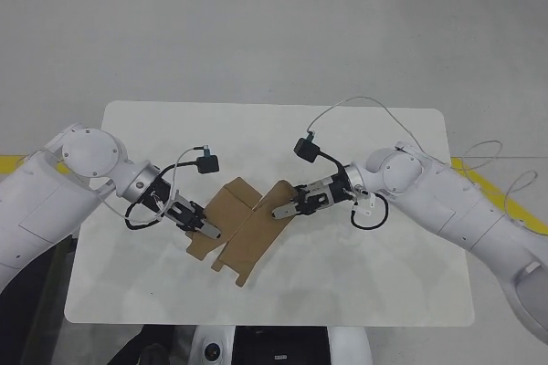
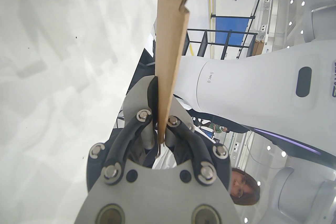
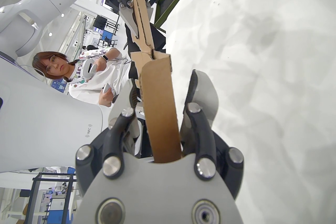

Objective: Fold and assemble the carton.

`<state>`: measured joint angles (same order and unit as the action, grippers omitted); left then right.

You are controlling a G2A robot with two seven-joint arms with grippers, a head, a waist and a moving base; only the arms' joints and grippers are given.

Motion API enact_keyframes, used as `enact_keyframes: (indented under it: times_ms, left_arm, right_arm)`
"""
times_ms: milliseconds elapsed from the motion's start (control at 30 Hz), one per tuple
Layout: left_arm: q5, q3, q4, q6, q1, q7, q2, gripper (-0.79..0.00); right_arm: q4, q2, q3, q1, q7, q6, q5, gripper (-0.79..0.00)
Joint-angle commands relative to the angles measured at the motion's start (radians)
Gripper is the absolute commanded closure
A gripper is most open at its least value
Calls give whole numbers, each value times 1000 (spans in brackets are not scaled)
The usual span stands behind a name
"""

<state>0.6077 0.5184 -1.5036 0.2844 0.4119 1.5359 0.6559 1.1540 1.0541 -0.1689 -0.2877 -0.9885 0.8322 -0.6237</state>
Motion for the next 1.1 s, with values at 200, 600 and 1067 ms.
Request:
enact_keyframes:
  times_ms: [200, 600, 1067]
  left_arm:
    - [-3, 3, 9, 0, 0, 0, -1, 0]
    - [-1, 14, 12, 8, 1, -8, -6, -742]
    - [100, 78, 79, 73, 47, -73, -19, -785]
  right_arm:
    - [6, -3, -1, 1, -2, -2, 1, -105]
    - [17, -5, -1, 2, -2, -2, -17, 0]
    - [-51, -6, -3, -13, 31, 31, -159, 0]
